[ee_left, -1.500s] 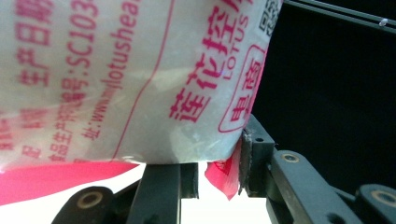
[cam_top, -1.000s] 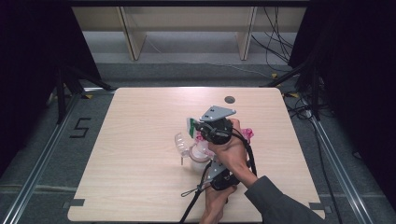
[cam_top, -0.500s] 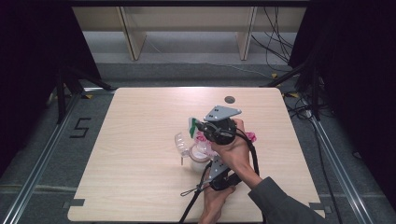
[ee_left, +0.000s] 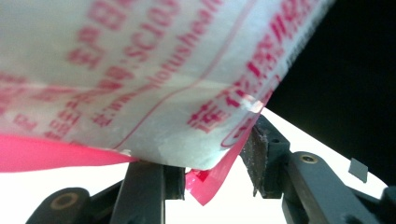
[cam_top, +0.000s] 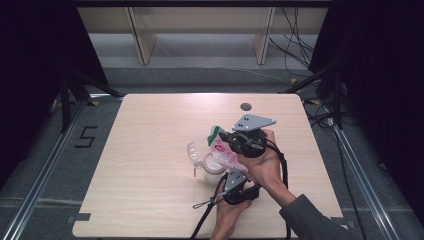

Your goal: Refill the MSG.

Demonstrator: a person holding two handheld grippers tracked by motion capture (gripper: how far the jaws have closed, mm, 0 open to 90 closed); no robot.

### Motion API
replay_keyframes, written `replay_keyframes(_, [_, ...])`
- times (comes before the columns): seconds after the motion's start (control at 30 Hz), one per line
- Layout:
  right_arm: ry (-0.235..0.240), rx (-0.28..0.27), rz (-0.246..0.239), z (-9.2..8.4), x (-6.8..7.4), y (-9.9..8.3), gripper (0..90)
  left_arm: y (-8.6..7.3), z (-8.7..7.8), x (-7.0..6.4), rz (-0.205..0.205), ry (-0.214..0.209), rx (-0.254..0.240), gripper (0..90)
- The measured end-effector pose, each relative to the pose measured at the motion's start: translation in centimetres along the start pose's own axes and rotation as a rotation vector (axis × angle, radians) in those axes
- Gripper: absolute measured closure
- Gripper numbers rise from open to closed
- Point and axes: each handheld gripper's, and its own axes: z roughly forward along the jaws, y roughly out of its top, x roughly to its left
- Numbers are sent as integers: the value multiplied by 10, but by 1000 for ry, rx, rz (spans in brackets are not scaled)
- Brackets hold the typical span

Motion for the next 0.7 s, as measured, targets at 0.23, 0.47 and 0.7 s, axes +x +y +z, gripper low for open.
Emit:
replay_keyframes(0.23, [11,-44,44,-17,-5,-10,900,-2,-4,2,17,19,40,555])
replay_keyframes(0.47, [11,-110,108,-33,-13,-21,900,0,-11,2,24,29,79,501])
replay_keyframes(0.7, [27,-165,163,-38,-19,-36,900,-2,-14,4,36,42,123,428])
